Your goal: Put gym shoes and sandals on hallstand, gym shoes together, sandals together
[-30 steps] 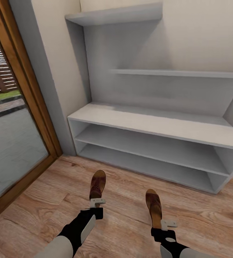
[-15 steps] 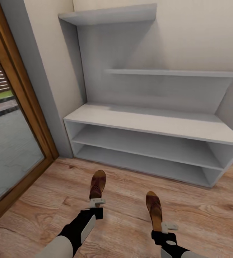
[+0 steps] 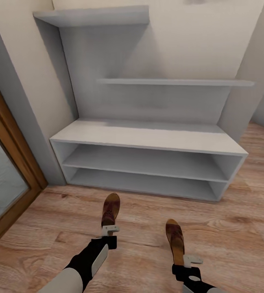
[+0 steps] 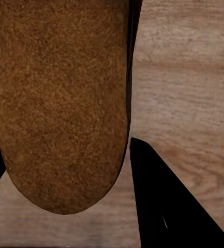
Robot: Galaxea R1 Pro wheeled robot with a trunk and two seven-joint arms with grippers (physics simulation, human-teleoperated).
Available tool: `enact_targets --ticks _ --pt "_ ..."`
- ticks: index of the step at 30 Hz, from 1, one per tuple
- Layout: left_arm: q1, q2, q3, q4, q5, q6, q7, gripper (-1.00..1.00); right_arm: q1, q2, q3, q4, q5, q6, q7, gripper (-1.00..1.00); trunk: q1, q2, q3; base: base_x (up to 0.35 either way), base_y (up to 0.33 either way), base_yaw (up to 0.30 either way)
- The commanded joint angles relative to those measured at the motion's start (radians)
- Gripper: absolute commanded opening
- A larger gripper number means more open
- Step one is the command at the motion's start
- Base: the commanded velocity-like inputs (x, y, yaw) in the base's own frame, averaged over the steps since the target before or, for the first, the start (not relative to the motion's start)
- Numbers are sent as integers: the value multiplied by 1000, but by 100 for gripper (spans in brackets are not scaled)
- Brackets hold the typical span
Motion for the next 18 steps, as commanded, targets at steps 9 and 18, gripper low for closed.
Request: enact_targets --ticks 9,18 --pt "0 0 0 1 0 0 -1 -100 1 0 0 0 -3 -1 -1 -100 0 0 0 0 95 -221" --pt "0 0 0 1 0 1 -1 -100 2 0 0 0 -3 -1 -1 -100 0 0 0 0 308 -27"
